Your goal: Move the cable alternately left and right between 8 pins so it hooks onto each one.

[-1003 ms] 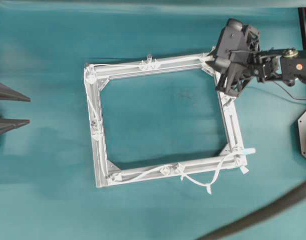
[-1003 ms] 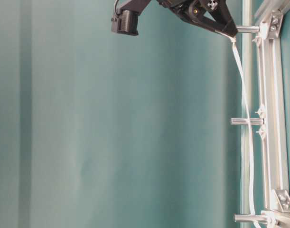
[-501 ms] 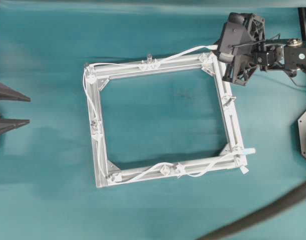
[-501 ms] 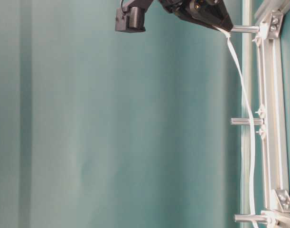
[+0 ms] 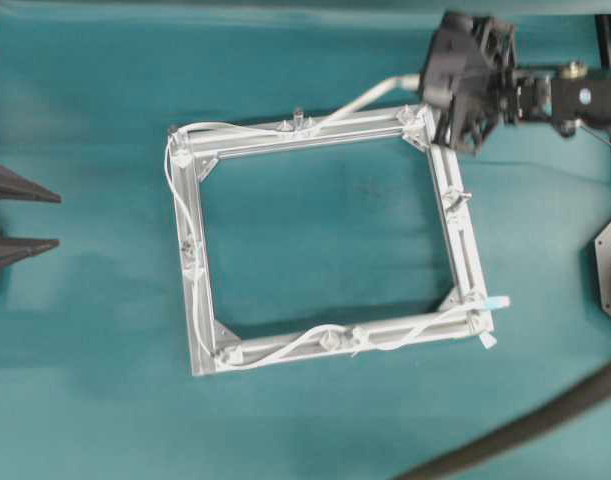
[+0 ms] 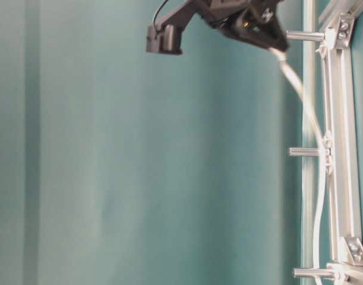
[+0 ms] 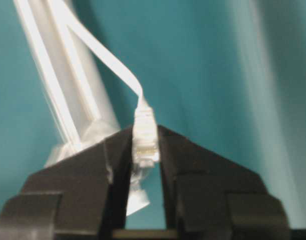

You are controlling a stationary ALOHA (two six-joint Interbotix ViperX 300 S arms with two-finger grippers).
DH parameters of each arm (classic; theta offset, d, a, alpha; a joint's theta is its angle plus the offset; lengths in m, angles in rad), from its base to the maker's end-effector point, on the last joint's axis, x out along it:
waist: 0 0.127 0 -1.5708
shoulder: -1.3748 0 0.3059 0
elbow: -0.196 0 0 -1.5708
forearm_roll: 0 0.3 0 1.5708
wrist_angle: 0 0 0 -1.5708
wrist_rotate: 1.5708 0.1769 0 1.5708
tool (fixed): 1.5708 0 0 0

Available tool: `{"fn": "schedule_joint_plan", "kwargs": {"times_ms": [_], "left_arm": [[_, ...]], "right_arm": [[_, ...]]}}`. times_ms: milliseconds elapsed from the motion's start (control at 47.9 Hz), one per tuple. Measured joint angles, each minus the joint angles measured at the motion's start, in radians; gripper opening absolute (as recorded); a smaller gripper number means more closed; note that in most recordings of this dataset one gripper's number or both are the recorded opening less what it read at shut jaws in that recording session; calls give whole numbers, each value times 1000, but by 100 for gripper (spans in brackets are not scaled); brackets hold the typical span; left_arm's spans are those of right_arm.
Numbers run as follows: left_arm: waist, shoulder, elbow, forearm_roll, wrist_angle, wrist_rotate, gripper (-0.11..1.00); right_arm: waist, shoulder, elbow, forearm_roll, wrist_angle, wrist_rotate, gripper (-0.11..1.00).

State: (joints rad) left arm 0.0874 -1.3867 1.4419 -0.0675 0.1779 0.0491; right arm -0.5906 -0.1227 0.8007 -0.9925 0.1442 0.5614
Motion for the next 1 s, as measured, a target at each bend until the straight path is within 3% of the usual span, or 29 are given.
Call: {"fn": "schedule_joint_plan", "kwargs": {"times_ms": [292,647,1003], "left_arm": [[0,0,0,0,0,-2,65],[0,0,0,0,0,0,65],[0,0,0,2,0,-2,65]], "right_arm": [[-32,20,-11,0,-15,3,16],[-35,0,81,9,-17,18,16],[-5,-37,140,98,-43,20,16]]}}
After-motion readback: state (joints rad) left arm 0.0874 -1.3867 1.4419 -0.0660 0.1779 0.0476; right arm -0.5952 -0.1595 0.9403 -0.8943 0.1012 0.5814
